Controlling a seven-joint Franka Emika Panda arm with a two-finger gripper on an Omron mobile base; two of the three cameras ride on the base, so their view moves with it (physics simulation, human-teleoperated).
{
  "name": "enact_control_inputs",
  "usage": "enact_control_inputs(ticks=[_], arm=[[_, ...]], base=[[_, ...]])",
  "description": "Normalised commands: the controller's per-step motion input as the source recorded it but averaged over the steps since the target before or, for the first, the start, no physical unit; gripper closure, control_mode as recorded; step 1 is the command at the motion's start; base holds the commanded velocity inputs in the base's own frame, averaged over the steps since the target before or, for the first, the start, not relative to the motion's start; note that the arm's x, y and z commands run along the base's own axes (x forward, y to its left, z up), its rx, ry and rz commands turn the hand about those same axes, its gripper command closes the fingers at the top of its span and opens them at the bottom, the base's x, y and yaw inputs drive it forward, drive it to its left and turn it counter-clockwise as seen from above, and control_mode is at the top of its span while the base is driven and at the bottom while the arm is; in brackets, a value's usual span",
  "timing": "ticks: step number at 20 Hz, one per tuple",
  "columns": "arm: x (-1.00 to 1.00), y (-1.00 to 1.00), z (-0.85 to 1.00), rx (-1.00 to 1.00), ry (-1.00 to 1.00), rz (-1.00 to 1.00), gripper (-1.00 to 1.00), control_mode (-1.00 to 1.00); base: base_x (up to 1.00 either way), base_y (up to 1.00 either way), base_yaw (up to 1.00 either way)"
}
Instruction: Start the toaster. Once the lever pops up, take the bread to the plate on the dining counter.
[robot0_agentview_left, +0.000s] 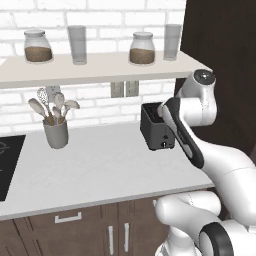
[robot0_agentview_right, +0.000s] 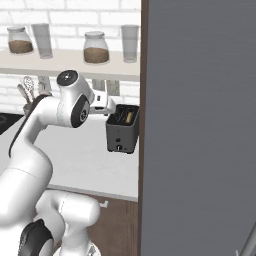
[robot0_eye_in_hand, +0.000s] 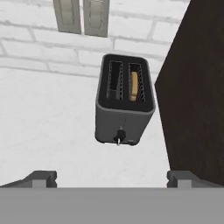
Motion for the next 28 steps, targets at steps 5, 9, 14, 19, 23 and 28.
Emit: enact_control_inputs(ticks=[5, 9, 14, 19, 23, 28], arm=[[-0.02, 0.16, 0.0, 0.0, 0.0, 0.0, -1.0, -1.0], [0.0, 0.24, 0.0, -0.01, 0.0, 0.0, -1.0, -1.0], [0.0, 0.28, 0.0, -0.03, 0.0, 0.0, -1.0, -1.0], [0.0, 0.29, 0.0, -0.04, 0.0, 0.0, -1.0, -1.0], [0.0, 0.15, -0.02, -0.02, -0.05, 0.0, -1.0, -1.0], [0.0, 0.04, -0.08, 0.0, -0.04, 0.0, -1.0, -1.0]], base=[[0.0, 0.0, 0.0], [0.0, 0.0, 0.0], [0.0, 0.0, 0.0], [0.0, 0.0, 0.0], [0.0, 0.0, 0.0], [0.0, 0.0, 0.0]])
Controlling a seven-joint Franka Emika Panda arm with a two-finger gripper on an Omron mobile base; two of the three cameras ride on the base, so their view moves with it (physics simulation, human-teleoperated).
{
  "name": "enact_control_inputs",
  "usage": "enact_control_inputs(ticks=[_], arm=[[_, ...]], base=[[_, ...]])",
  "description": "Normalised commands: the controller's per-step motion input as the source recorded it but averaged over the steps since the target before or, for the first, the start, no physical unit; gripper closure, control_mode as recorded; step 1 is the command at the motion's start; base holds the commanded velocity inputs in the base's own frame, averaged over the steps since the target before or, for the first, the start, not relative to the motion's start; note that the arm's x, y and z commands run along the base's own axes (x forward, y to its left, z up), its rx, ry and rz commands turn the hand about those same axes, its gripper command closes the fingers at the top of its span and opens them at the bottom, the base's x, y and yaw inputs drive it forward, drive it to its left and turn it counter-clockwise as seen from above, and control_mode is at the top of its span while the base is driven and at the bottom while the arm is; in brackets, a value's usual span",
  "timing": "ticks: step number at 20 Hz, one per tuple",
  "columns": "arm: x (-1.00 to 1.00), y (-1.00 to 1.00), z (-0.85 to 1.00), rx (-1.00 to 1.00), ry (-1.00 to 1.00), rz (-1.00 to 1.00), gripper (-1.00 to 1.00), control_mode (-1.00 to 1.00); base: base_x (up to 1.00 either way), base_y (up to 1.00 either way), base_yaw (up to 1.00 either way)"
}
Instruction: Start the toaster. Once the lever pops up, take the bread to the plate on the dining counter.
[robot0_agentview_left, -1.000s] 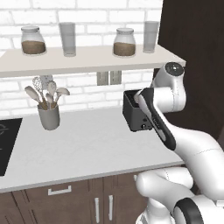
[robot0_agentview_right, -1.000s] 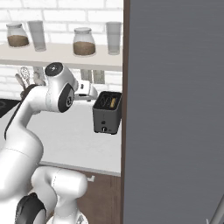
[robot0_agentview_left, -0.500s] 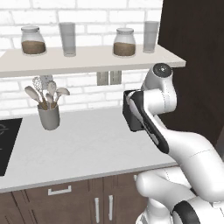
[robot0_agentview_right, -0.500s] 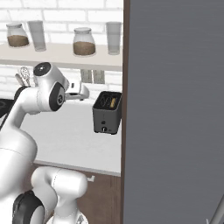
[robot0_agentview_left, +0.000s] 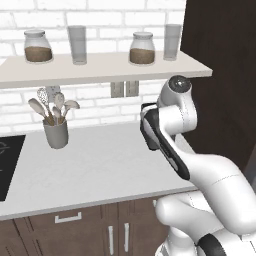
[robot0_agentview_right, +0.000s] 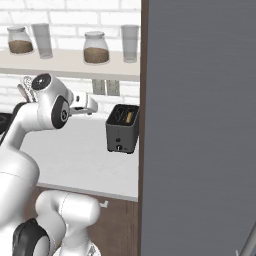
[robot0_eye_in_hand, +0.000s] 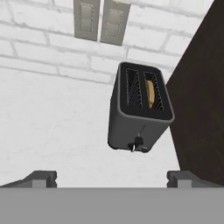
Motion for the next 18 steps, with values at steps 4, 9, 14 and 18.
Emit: enact_control_inputs(ticks=[4, 9, 14, 18], arm=[[0.0, 0.0, -0.05, 0.0, 0.0, 0.0, -1.0, -1.0], [0.0, 0.0, -0.01, 0.0, 0.0, 0.0, -1.0, -1.0], [0.0, 0.0, 0.0, 0.0, 0.0, 0.0, -1.0, -1.0], [0.0, 0.0, 0.0, 0.0, 0.0, 0.0, -1.0, -1.0]], base=[[0.0, 0.0, 0.0], [0.0, 0.0, 0.0], [0.0, 0.0, 0.0], [0.0, 0.0, 0.0]])
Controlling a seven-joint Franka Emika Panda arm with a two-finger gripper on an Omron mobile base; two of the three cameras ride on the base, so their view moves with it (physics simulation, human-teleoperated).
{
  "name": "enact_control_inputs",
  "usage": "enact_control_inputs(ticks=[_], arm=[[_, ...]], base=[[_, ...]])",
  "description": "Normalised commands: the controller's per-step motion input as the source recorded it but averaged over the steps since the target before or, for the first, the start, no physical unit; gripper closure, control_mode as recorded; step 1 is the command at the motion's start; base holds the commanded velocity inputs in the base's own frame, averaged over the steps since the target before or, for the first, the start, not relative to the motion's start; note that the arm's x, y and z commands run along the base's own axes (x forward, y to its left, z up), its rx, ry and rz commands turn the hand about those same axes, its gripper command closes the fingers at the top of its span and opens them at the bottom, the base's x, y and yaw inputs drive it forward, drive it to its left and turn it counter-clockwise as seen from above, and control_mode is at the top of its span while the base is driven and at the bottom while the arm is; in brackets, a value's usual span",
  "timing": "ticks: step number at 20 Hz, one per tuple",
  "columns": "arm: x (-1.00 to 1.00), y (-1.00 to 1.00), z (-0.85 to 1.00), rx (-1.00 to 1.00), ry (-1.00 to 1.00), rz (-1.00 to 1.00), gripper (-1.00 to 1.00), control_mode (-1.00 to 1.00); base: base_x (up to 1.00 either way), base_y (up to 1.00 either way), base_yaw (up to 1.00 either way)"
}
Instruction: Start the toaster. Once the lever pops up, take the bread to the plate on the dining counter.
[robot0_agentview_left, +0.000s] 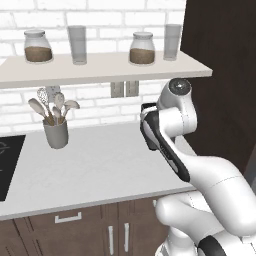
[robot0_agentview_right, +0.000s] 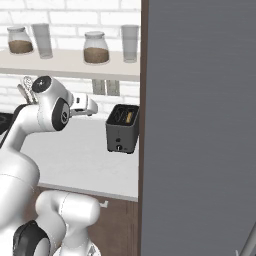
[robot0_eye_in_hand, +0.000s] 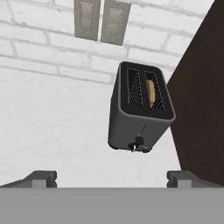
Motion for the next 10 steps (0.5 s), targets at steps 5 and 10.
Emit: enact_control_inputs(ticks=[5, 10], arm=[[0.01, 0.0, -0.02, 0.0, 0.0, 0.0, -1.0, -1.0], [0.02, 0.0, -0.14, 0.0, 0.0, 0.0, -1.0, -1.0]], base=[[0.0, 0.0, 0.0], [0.0, 0.0, 0.0]])
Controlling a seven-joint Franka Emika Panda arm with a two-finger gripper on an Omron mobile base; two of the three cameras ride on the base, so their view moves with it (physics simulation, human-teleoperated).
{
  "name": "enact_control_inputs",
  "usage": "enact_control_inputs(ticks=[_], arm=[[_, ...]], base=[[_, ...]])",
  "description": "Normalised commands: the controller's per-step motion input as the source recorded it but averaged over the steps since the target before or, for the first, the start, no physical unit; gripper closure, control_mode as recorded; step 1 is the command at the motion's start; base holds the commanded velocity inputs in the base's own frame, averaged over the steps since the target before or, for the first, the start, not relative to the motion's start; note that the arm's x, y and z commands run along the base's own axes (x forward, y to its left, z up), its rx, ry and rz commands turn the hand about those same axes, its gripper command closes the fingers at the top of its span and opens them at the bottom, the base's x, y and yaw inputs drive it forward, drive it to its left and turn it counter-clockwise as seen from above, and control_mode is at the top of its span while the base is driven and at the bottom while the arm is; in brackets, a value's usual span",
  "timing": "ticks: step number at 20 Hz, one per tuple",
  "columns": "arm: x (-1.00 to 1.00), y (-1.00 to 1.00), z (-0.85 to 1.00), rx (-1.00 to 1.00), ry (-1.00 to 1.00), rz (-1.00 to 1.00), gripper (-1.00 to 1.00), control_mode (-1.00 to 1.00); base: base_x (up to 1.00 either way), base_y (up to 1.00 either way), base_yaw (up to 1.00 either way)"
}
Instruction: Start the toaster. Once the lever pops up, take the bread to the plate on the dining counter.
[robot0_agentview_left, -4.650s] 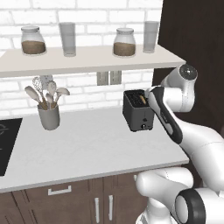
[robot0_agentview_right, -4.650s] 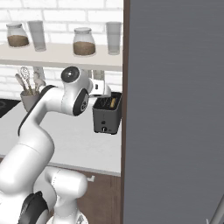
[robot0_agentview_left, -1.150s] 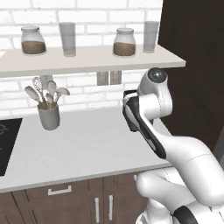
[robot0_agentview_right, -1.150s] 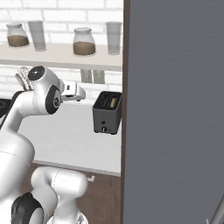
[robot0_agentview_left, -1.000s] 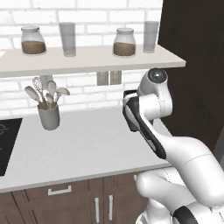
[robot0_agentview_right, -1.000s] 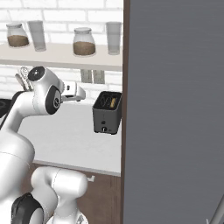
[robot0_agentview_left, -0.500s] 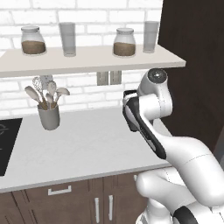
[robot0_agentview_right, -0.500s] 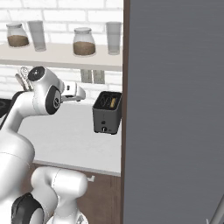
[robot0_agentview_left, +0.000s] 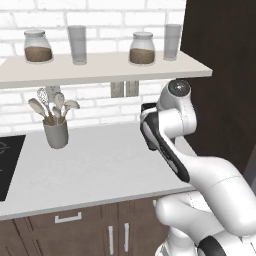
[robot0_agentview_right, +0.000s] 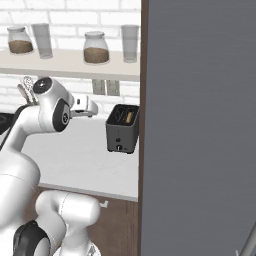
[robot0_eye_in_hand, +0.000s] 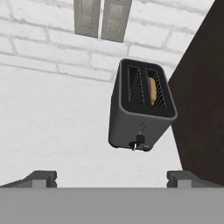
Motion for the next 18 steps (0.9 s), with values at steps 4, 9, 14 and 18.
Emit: enact_control_inputs(ticks=[4, 9, 14, 18], arm=[[0.0, 0.0, -0.18, 0.0, 0.0, 0.0, -1.0, -1.0], [0.07, 0.0, -0.19, 0.0, 0.0, 0.0, -1.0, -1.0], [0.11, 0.0, -0.16, 0.0, -0.02, 0.0, -1.0, -1.0], [0.29, -0.02, -0.09, 0.0, 0.0, 0.0, -1.0, -1.0]], base=[[0.0, 0.0, 0.0], [0.0, 0.0, 0.0], [0.0, 0.0, 0.0], [0.0, 0.0, 0.0]])
